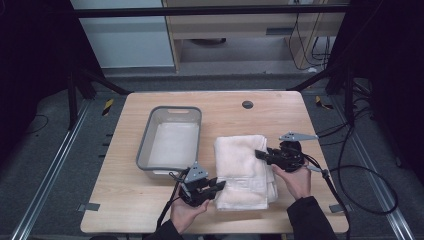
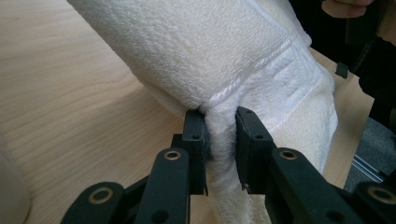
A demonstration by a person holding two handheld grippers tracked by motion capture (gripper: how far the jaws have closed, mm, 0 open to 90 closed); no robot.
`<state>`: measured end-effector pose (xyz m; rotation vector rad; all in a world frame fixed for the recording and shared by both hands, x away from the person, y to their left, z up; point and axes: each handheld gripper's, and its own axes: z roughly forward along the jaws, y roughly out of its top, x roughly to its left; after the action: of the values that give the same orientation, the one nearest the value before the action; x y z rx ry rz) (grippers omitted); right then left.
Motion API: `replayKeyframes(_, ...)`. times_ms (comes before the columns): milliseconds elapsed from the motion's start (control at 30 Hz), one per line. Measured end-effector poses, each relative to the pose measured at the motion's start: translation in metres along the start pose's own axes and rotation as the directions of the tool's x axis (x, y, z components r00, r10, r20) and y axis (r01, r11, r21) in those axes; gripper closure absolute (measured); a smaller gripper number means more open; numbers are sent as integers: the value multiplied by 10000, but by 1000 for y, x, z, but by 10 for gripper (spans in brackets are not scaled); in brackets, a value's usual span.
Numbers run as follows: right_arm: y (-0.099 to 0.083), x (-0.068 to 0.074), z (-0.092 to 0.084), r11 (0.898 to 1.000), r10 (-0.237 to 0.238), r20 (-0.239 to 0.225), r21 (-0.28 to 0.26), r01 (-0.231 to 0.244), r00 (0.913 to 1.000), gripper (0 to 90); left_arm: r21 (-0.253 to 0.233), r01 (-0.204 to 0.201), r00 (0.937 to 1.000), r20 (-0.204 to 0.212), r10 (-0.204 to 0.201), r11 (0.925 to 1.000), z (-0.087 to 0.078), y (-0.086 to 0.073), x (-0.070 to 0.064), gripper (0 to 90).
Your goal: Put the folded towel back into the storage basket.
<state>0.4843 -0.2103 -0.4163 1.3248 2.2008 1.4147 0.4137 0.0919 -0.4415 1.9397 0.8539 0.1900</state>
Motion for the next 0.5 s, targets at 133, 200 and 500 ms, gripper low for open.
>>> replayKeyframes(133, 4, 2, -2, 9999, -4, -23, -129, 3, 10000, 678, -117, -115, 9999, -25, 115, 9999, -4, 3, 0, 751)
replayKeyframes(200, 6, 3, -2, 9998, -84, -1, -180, 84, 10000, 678, -185, -95, 9999, -50, 94, 9998, -5, 4, 0, 751)
replayKeyframes(500, 15, 8, -4, 9989, -131, 15, -443, 131, 9999, 678, -461, -205, 9996, -190, 196, 9987, -13, 12, 1, 751)
